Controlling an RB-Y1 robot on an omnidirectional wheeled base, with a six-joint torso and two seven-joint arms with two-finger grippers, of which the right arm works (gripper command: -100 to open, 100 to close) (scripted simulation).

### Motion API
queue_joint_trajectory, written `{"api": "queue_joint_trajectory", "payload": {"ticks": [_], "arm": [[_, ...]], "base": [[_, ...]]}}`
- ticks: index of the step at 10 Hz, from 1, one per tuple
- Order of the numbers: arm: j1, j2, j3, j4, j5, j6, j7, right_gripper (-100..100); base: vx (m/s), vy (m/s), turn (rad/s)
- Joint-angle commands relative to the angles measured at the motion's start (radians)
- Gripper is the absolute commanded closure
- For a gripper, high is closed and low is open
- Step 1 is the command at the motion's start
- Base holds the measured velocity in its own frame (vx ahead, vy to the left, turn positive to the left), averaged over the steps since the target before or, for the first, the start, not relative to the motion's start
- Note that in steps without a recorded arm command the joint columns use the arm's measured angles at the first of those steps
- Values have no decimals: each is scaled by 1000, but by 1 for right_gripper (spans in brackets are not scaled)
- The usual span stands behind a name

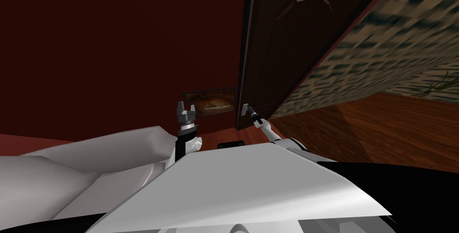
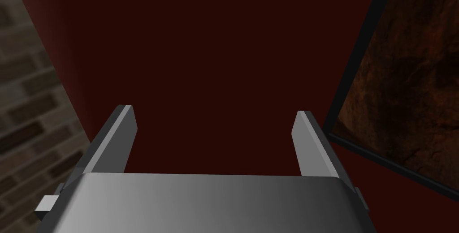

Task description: Pull the door open

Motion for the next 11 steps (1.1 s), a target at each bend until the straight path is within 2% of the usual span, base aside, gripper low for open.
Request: {"api": "queue_joint_trajectory", "payload": {"ticks": [1, 2, 3, 4, 5, 6, 7, 9, 10, 11], "arm": [[1, 8, 10, -5, -13, 2, -40, 100], [1, 10, 16, -8, -38, 8, -73, 100], [1, 10, 16, -8, -38, 8, -82, 100], [0, 11, 22, -11, -63, 13, -119, 100], [0, 11, 22, -11, -63, 13, -123, 100], [0, 13, 28, -14, -87, 18, -163, 100], [0, 13, 28, -14, -87, 18, -165, 100], [-1, 17, 40, -20, -138, 28, -230, 100], [-1, 17, 40, -20, -138, 28, -248, 100], [-1, 18, 47, -23, -163, 34, -284, 100]], "base": [[-56, -50, 49], [-55, -55, 78], [-40, -44, 34], [-46, -46, 61], [-38, -36, 35], [-47, -39, 58], [-42, -38, 45], [-59, -52, 84], [-55, -51, 45], [-51, -45, 63]]}}
